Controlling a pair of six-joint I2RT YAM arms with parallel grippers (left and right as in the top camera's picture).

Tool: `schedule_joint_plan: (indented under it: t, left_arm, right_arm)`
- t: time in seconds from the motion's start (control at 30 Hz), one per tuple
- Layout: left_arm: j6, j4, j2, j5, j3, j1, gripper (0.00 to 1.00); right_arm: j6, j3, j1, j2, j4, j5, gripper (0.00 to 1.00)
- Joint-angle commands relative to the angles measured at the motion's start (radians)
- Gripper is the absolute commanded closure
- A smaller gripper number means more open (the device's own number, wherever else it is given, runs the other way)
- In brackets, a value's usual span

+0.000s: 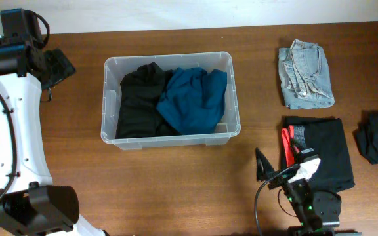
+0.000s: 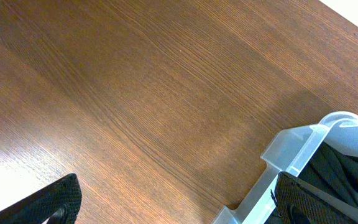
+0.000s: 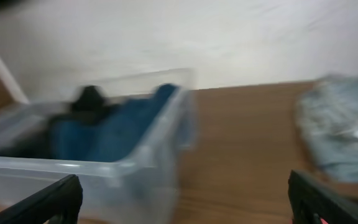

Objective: Pack container
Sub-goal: 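Withdraw the left gripper out of the bin to the left, then swing the right gripper up and over toward the folded denim garment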

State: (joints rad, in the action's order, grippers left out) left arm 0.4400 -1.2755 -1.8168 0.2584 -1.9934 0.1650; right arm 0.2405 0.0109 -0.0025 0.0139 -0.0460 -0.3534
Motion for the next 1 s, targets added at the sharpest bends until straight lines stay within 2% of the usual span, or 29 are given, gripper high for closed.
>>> schedule_joint_plan:
  t: [0.0,0.1,0.2,0.3,0.4,0.5,0.67,0.87,0.97]
  left_arm:
    - [0.016,-0.002,0.020,-0.008,-0.006,0.004,0.01]
    - [0.016,-0.002,0.020,-0.008,-0.006,0.004,0.01]
    - [0.016,-0.002,0.020,-0.008,-0.006,0.003,0.01]
    - [0.016,-0.002,0.020,-0.008,-0.006,0.003,0.01]
    - [0.016,-0.002,0.020,-0.008,-0.006,0.003,0.01]
    - [0.016,-0.002,0.020,-0.008,-0.006,0.003,0.01]
    - [0.016,-0.002,0.020,-0.008,-0.006,0.003,0.01]
    - [0.016,-0.002,0.020,-0.008,-0.006,0.003,0.01]
    - [0.016,-0.002,0.020,-0.008,-0.006,0.003,0.00]
  right_arm:
    - [0.169,-0.005,-0.004,-0.010,-0.001,-0.196,0.02]
    - [0.172,-0.005,-0.004,-0.010,0.029,-0.296,0.02]
    - [0.243,-0.002,-0.004,-0.010,0.124,-0.370,0.02]
    - [0.294,0.040,-0.005,-0.010,0.193,-0.350,0.02]
    - [0.299,0.138,-0.005,0.003,0.172,-0.291,0.02]
    - [0.259,0.273,-0.006,0.053,0.072,-0.203,0.02]
    - [0.053,0.573,-0.005,0.254,-0.208,-0.047,0.02]
    - [-0.110,1.014,-0.006,0.630,-0.551,0.311,0.02]
    - [-0.172,1.268,-0.045,0.844,-0.723,0.381,0.01]
